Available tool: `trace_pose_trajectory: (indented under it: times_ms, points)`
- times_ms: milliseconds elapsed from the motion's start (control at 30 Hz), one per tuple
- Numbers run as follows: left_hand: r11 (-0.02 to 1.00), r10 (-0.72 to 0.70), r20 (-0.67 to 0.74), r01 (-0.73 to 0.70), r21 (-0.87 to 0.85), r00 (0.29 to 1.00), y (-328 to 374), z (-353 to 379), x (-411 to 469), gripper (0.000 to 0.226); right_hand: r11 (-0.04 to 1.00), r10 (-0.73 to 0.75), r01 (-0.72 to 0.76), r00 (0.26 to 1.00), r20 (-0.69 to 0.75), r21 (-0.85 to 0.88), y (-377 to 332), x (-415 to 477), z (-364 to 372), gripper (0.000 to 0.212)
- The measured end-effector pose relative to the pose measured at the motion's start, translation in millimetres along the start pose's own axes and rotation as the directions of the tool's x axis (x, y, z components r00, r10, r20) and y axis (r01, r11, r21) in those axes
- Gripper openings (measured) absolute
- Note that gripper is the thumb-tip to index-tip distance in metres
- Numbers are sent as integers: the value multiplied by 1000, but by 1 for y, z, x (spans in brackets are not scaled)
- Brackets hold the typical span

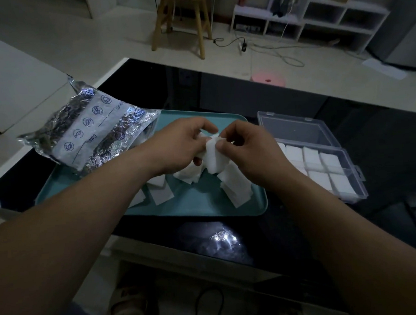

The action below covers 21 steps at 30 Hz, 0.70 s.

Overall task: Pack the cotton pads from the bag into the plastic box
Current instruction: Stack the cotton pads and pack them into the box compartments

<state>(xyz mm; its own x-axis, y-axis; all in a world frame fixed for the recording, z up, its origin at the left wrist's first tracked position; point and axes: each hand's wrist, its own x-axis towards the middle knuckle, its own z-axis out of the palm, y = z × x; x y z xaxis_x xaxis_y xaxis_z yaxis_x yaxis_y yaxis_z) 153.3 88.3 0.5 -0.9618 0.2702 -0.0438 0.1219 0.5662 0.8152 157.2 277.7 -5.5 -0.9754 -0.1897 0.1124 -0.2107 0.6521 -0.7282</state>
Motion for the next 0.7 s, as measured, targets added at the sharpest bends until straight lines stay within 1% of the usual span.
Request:
trace_pose_trajectory:
  times_ms: [67,167,200,300,367,433,500,567,633,700]
  points:
    - [1000,-2,2,2,30,1000,0,0,0,26,1000,5,-5,1000,1,8,0,0,0,7]
    - [1000,0,12,0,22,1000,0,-1,-1,29,998,42,-43,999,13,52,0,0,-2,20]
    - [1000,0,7,0,2,1000,0,-1,0,28,997,48,-50,999,20,64,-1,1,-3,19]
    - [1000,6,-46,-6,1,999,-2,-5,1,21,985,80,-83,996,27,153,1,5,-9,1]
    - [999,4,-76,0,48,997,-4,-8,2,16,970,112,-121,992,56,210,4,6,-16,3]
    - [994,-14,-91,23,107,996,-5,-10,2,14,955,112,-131,990,84,266,5,7,-24,4]
    - [993,-13,-87,23,119,996,-4,-11,2,13,929,81,-126,986,142,349,6,8,-33,5]
    - [990,27,-68,-17,143,997,-2,-10,1,12,904,32,-122,975,220,409,4,8,-36,5]
    - [987,57,-52,-49,155,997,2,-6,0,12,909,12,-116,967,255,401,4,8,-34,6]
    - [989,69,-54,-61,133,996,4,-3,0,12,931,36,-120,970,242,345,4,7,-28,5]
